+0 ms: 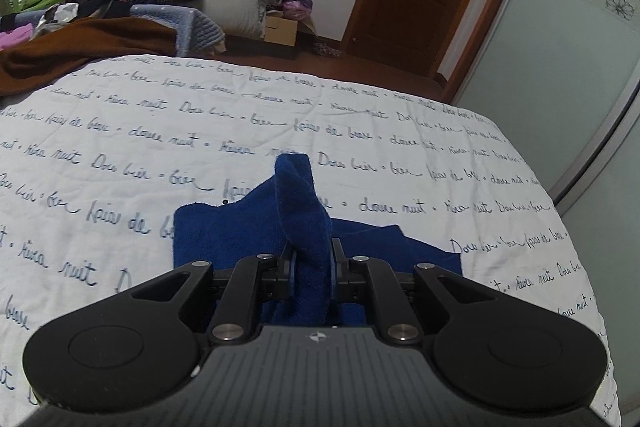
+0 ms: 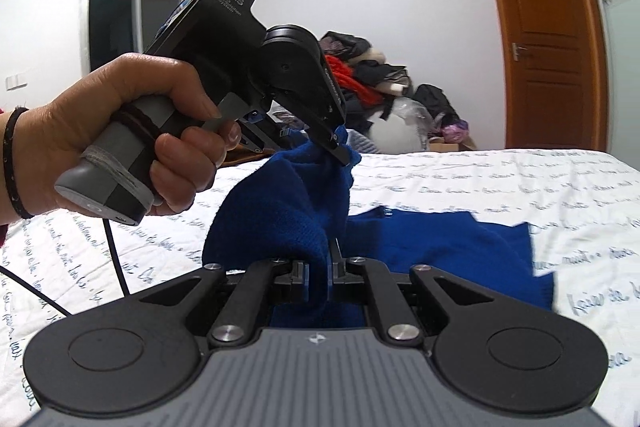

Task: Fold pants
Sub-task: 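Lift the folded edge with both tools and fold it over the sweater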

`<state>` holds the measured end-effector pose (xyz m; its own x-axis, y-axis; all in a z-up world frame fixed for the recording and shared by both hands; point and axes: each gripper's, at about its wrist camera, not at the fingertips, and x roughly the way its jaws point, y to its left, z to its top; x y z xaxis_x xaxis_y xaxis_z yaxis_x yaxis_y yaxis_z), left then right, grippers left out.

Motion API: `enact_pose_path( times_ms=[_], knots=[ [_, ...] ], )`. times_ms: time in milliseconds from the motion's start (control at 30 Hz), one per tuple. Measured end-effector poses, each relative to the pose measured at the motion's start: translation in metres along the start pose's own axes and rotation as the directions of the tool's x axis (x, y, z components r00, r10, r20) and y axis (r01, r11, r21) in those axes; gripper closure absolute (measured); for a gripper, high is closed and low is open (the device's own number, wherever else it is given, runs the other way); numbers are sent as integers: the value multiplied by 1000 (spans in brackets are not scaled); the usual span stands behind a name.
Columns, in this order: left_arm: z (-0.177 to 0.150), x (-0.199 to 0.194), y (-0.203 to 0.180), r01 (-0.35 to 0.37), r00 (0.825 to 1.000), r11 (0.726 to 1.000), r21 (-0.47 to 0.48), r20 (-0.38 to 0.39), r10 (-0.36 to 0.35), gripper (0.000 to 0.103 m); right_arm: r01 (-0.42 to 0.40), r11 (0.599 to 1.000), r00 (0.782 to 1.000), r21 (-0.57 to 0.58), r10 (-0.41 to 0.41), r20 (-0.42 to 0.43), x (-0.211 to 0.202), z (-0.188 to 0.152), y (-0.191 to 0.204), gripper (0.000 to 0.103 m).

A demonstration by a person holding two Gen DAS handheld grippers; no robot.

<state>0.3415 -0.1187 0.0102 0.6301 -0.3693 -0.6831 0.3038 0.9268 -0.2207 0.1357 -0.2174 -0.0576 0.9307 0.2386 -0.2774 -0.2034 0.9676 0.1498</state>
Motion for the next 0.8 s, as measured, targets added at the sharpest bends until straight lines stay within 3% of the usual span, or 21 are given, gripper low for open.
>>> enact_pose_path(
  times_ms=[533, 800],
  knots=[
    [-18, 47, -80, 46, 998, 995, 90, -47, -42, 91, 61, 986, 998, 158, -59, -17, -31, -14, -55, 96],
    [-28, 64, -101, 55, 995, 990, 128, -85, -44, 91, 50, 941, 999, 334, -40, -35, -44, -25, -85, 96]
  ],
)
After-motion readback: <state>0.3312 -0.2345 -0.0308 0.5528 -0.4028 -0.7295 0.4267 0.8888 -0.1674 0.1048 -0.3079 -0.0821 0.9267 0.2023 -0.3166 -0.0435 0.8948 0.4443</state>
